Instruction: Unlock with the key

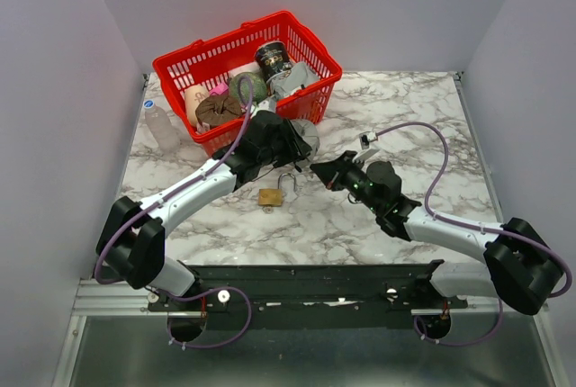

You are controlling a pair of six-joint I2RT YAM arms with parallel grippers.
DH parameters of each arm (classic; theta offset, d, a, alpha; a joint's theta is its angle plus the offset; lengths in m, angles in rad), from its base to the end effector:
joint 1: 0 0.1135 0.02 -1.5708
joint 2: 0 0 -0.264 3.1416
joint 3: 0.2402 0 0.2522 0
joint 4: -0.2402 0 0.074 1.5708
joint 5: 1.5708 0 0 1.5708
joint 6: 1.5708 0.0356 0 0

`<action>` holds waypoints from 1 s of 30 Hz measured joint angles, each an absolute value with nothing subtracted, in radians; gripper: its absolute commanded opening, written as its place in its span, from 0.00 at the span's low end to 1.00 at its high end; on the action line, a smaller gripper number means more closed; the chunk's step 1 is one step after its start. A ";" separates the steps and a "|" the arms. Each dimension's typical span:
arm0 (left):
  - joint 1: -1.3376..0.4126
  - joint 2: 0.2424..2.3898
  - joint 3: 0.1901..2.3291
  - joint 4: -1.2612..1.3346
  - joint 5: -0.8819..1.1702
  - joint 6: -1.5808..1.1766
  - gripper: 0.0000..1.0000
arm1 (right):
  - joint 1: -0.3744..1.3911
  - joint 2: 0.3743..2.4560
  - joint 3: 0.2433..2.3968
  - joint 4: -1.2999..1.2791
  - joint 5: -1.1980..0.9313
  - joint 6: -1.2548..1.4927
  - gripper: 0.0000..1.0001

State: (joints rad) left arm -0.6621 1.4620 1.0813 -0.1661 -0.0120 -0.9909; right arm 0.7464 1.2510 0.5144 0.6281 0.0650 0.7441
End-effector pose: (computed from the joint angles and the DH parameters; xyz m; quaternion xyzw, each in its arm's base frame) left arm 0.2642 -0.2054 0.2836 -0.1456 0.8595 -0.3568 0.3357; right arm 0.1981 0.1800 0.2321 0.0208 0.7440 0.4348 0.5069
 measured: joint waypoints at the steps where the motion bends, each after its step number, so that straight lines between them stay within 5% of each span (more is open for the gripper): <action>1: -0.660 1.464 1.082 -0.166 -0.010 -0.991 0.00 | 0.748 1.250 0.514 0.628 0.062 0.744 0.01; 30: -0.643 1.484 1.069 -0.159 0.012 -0.992 0.00 | 0.765 1.290 0.505 0.635 0.076 0.785 0.01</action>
State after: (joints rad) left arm -0.6426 1.4841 1.0687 -0.1589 0.0120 -0.9924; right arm 0.7650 1.2903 0.5045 0.6353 0.0761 0.7845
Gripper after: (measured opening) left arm 0.585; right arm 0.014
